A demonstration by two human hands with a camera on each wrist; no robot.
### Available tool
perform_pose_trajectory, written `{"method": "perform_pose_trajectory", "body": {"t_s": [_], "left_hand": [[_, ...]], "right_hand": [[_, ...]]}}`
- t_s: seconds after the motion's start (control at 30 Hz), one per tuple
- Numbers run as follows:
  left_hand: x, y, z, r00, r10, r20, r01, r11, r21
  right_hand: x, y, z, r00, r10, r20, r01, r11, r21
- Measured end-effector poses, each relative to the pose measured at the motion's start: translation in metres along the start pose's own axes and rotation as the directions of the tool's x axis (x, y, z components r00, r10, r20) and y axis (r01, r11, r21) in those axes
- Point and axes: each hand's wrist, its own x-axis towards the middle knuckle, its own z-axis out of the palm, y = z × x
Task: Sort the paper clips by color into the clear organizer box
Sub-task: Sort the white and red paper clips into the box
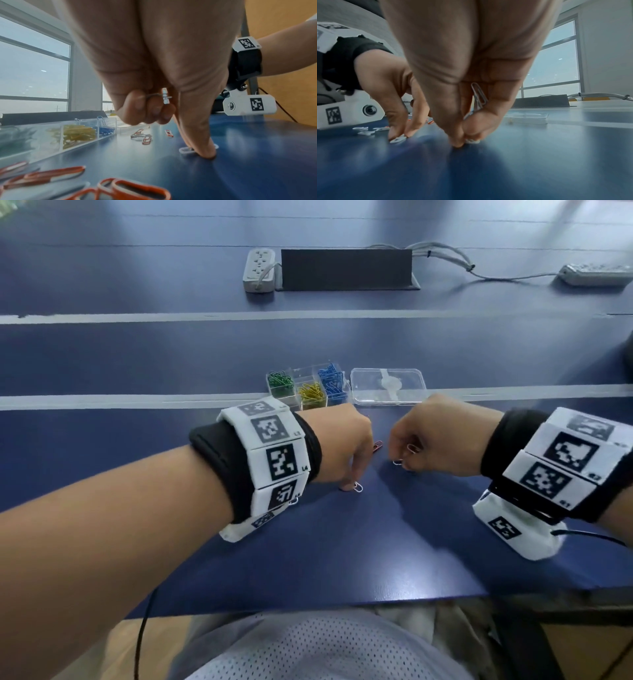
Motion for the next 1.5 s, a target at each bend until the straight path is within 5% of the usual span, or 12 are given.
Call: {"method": "perform_pose_trajectory", "body": {"t_s": [0.17,0.37,0.57,0.67,1.5], "left_hand": [[-0.008,-0.001,0.005,0.998,-0.053,-0.035,0.053,0.998,-0.015],[-0.024,-0.021,-0.002,0.957,-0.277,-0.088,0.254,0.944,-0.209],[-0.044,-0.064,-0.024,0.841,-0.512,-0.173,0.433,0.831,-0.35],[-0.046,-0.076,-0.03,0.791,-0.582,-0.188,0.476,0.778,-0.41],[-0.027,-0.074,-0.03,0.725,-0.624,-0.291,0.455,0.751,-0.478]], "right_hand": [[0.008,-0.008,-0.009,0.998,0.054,0.041,-0.054,0.999,0.006],[0.048,-0.039,-0.047,0.994,0.103,0.03,-0.107,0.973,0.205],[0.096,-0.079,-0.062,0.989,0.13,-0.072,-0.101,0.943,0.316],[0.111,-0.09,-0.059,0.986,0.153,-0.064,-0.134,0.963,0.235],[0.102,-0.099,-0.063,0.97,0.243,0.009,-0.203,0.787,0.583]]}}
